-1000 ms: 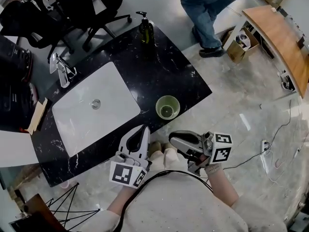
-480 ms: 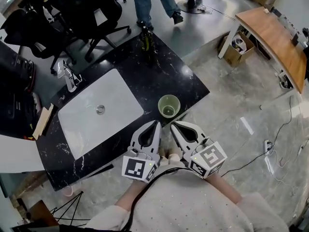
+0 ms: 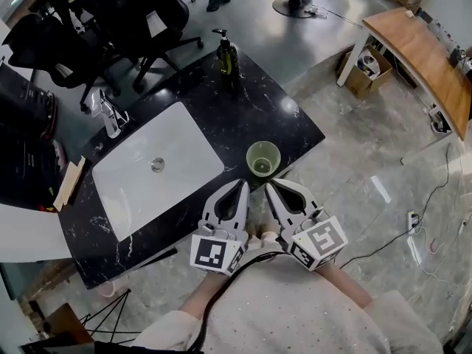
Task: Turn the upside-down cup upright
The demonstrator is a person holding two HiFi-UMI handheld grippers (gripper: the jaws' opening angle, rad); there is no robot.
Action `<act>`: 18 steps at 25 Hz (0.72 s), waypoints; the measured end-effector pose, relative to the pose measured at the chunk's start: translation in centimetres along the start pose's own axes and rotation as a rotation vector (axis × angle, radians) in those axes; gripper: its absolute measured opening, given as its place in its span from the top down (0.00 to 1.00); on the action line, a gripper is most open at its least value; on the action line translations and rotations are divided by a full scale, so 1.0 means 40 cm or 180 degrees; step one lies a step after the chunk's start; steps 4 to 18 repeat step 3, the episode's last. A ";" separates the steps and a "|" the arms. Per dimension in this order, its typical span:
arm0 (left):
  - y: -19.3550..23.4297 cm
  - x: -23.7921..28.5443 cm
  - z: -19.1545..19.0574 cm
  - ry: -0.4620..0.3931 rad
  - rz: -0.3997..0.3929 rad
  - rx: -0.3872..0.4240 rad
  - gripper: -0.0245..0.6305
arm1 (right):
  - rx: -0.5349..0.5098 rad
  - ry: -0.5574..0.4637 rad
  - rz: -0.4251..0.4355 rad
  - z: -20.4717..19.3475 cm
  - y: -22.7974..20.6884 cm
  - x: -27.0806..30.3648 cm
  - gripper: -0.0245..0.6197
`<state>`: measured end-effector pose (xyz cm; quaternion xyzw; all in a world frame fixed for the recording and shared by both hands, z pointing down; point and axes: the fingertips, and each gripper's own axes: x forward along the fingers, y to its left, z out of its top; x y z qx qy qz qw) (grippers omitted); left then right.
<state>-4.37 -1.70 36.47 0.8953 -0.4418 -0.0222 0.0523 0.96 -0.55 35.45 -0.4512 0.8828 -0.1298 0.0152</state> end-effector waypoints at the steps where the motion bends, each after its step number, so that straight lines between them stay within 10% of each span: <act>1: -0.001 0.004 -0.002 0.0003 -0.0009 -0.0002 0.95 | -0.0014 -0.0035 0.0010 0.005 -0.001 -0.002 0.95; 18: -0.005 0.016 -0.007 0.0007 -0.0038 -0.0003 0.95 | -0.0045 -0.0118 0.0019 0.018 -0.005 -0.009 0.95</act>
